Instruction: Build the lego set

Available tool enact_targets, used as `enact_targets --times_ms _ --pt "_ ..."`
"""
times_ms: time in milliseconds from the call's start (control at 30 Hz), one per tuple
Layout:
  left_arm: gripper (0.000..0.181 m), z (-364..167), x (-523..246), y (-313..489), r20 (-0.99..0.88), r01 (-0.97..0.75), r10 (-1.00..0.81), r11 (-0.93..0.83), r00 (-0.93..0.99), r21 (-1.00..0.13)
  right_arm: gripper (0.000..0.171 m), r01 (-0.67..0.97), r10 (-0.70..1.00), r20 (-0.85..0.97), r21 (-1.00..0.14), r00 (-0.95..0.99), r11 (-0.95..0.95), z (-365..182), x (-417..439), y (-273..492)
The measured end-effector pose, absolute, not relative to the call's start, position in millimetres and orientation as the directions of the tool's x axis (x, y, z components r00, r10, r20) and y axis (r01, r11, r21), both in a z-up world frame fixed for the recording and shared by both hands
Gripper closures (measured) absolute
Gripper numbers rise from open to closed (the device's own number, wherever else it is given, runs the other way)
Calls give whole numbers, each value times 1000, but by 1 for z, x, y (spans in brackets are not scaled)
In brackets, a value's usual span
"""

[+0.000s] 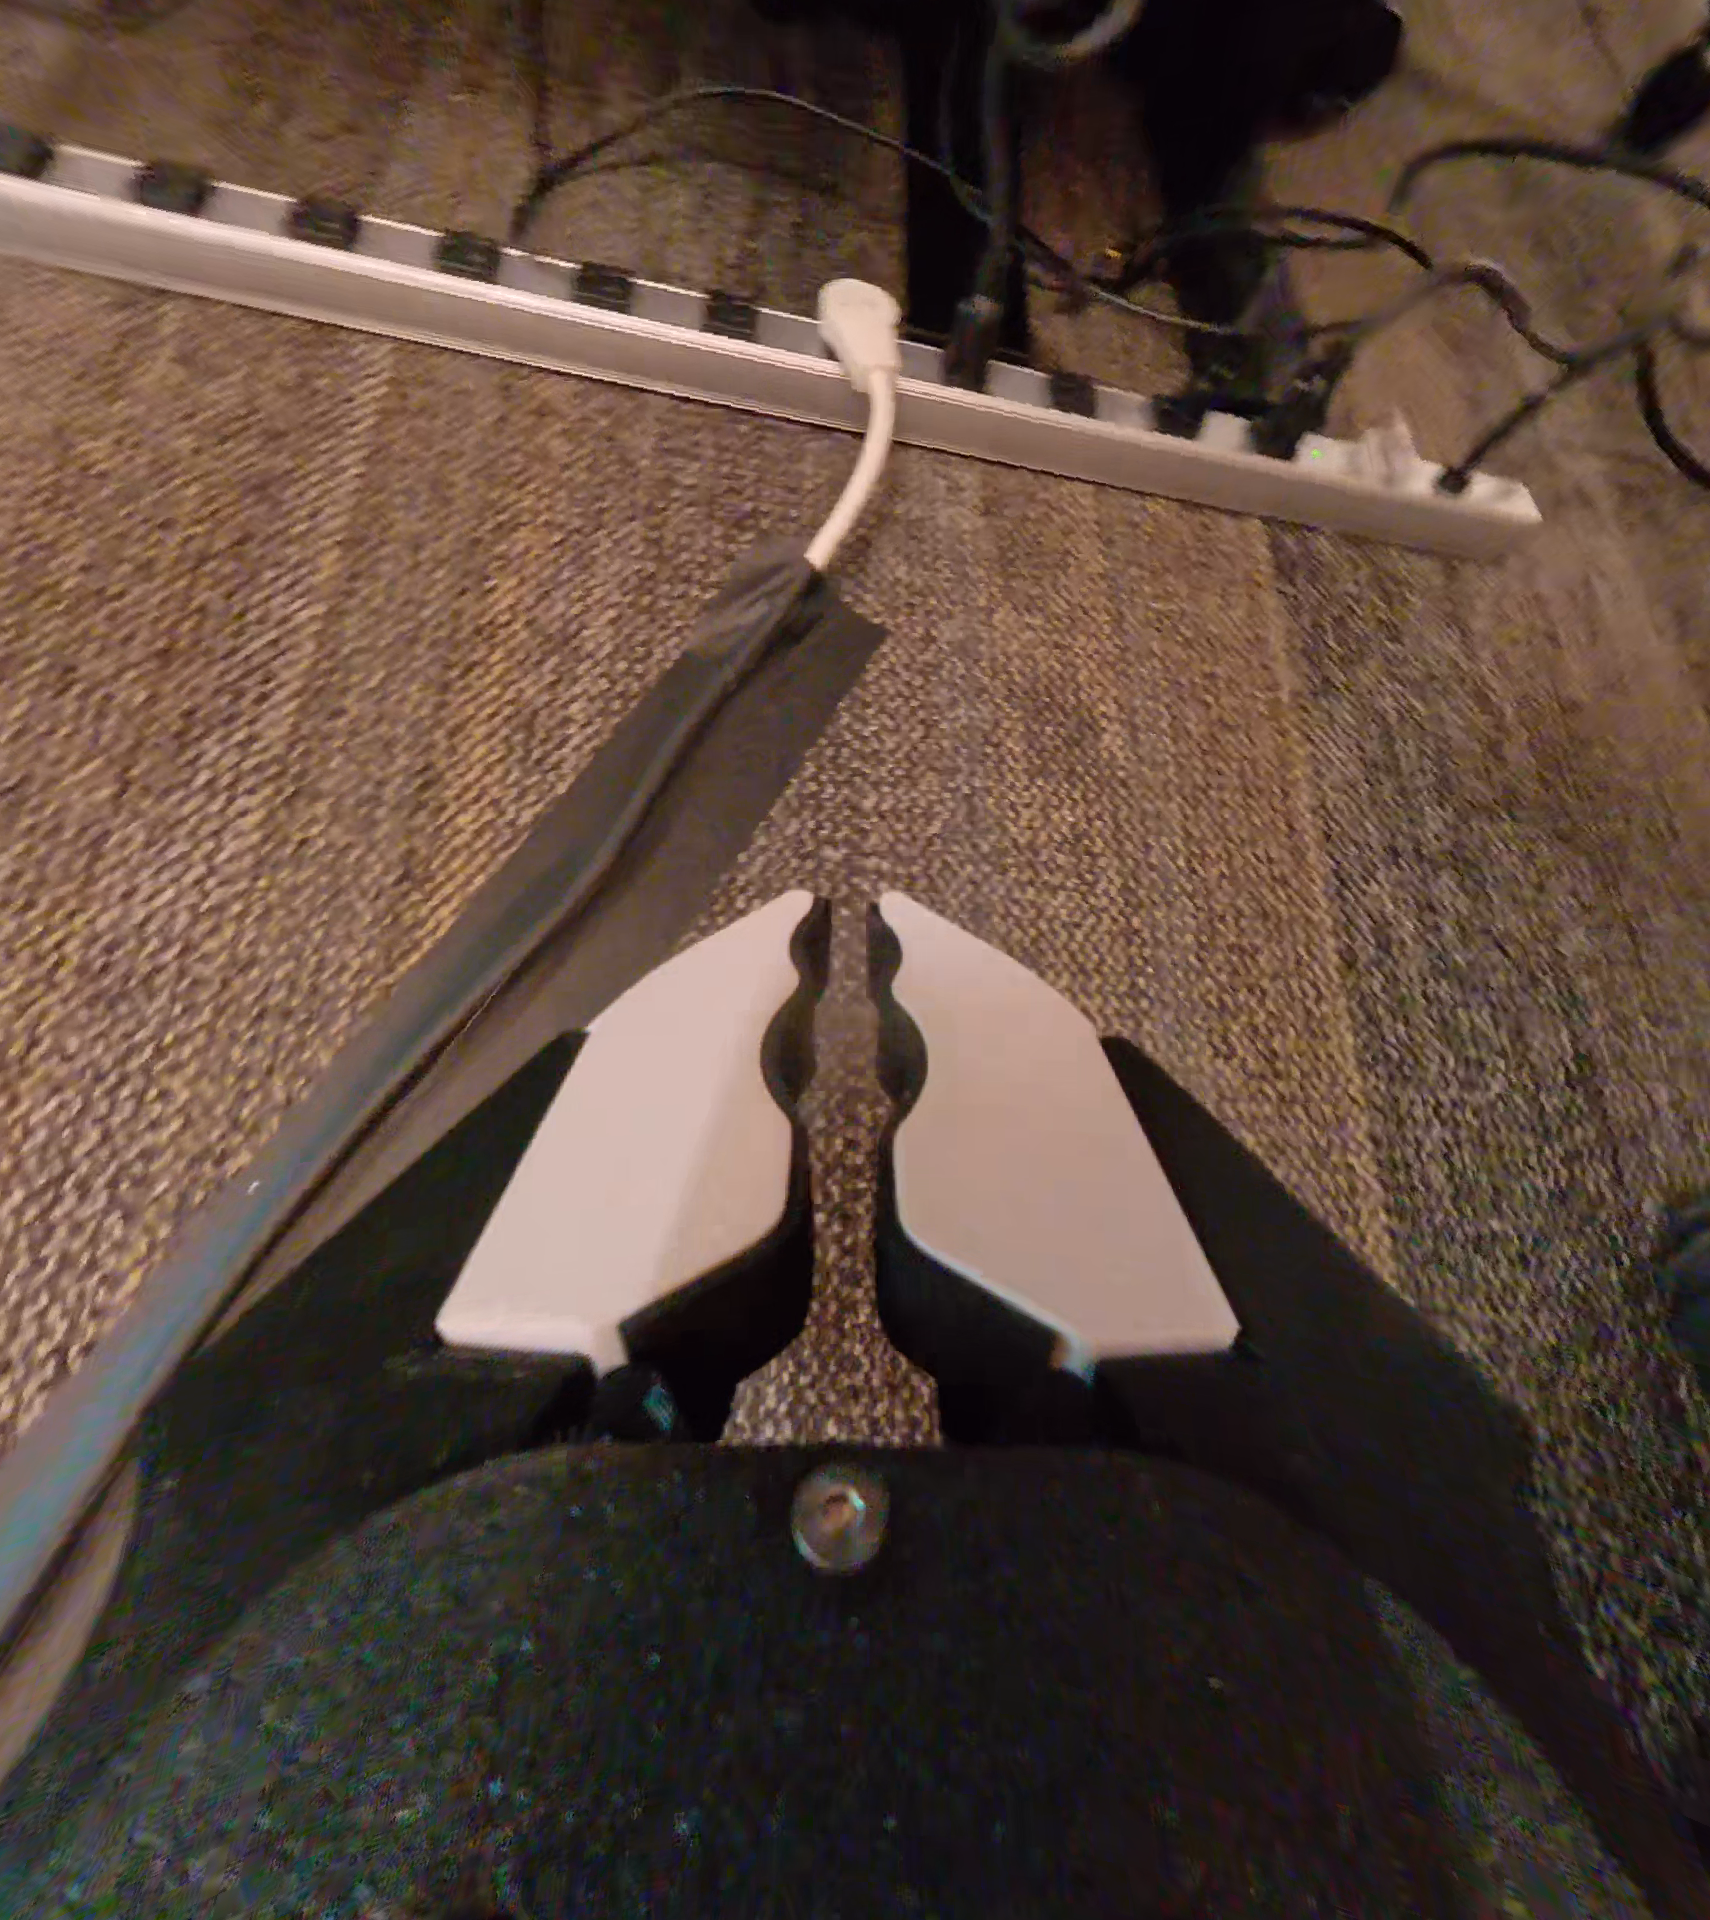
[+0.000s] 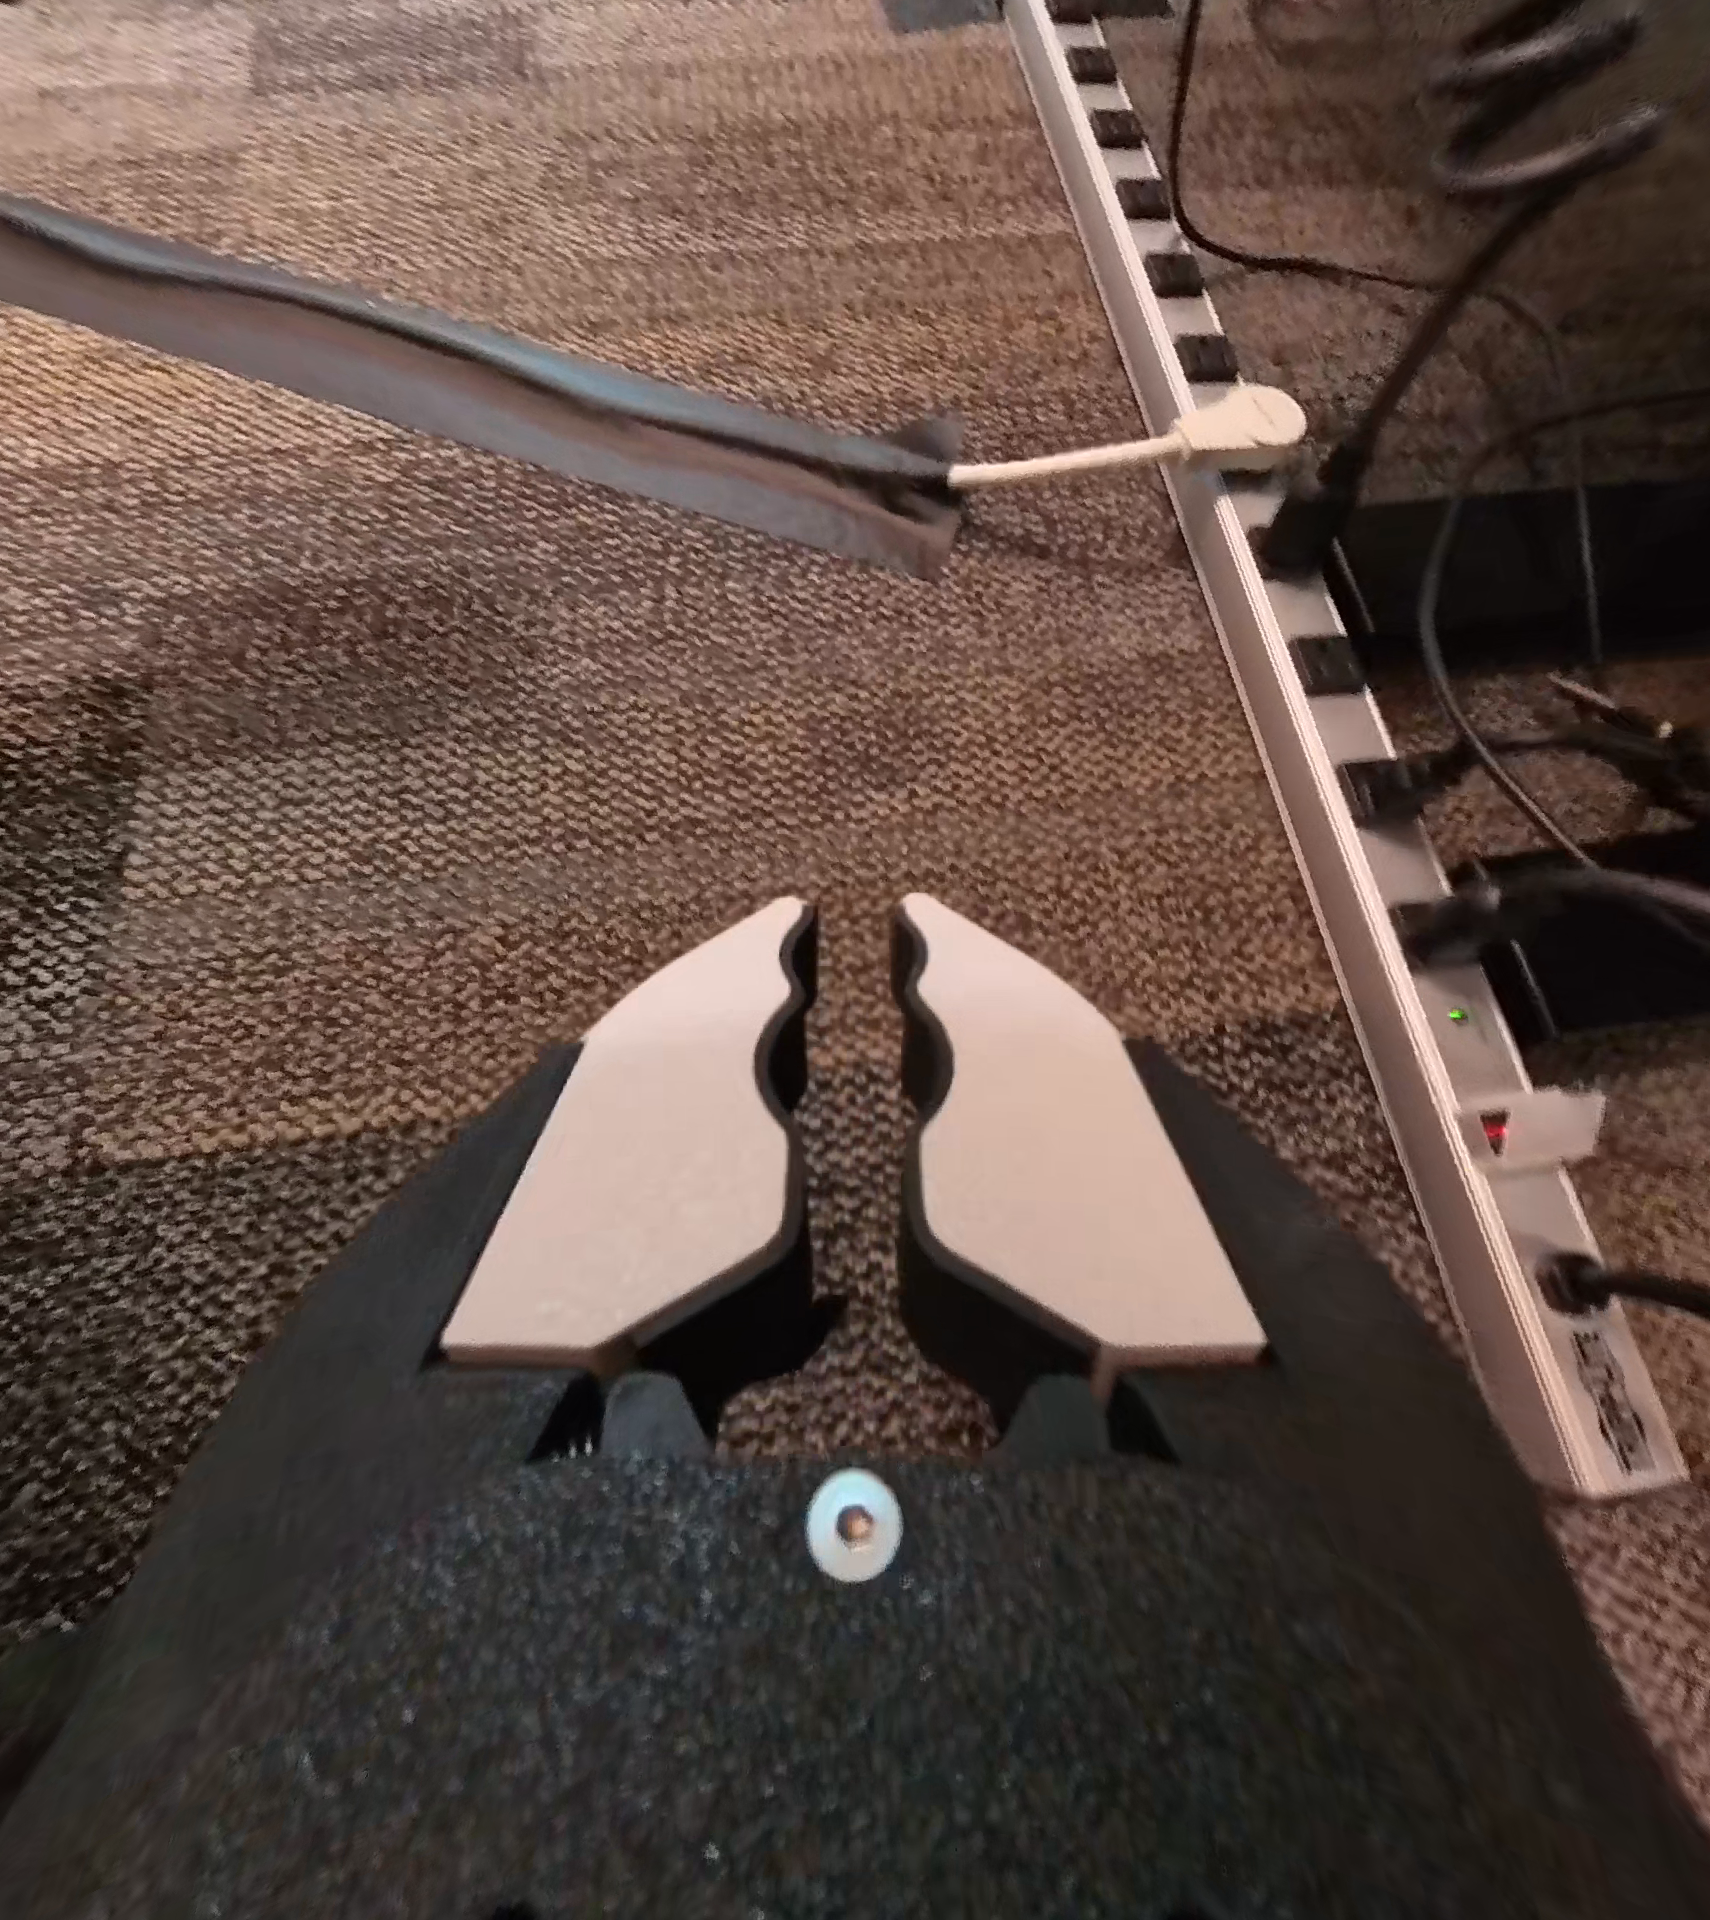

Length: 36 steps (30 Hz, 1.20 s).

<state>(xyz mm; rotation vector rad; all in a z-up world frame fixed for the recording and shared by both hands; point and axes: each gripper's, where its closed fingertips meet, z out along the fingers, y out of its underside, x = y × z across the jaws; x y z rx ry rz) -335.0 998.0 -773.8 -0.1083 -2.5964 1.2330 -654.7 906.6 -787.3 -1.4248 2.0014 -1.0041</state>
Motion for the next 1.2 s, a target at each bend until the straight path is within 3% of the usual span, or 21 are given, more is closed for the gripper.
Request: enact_targets --times_ms 333,767,1200 --pt "181 -766 -302 1025 168 -114 37 592 -985 -798 169 -571 -965 10 -808 -260 146 -789 -600 894" --pt "181 -759 -289 1055 160 -198 -116 531 -980 -824 171 -552 -993 0 -831 -120 67 -792 -525 887" --pt "181 -797 -331 1133 194 -219 -114 679 -974 -701 171 -603 -999 -3 -798 41 -22 -817 -486 906"
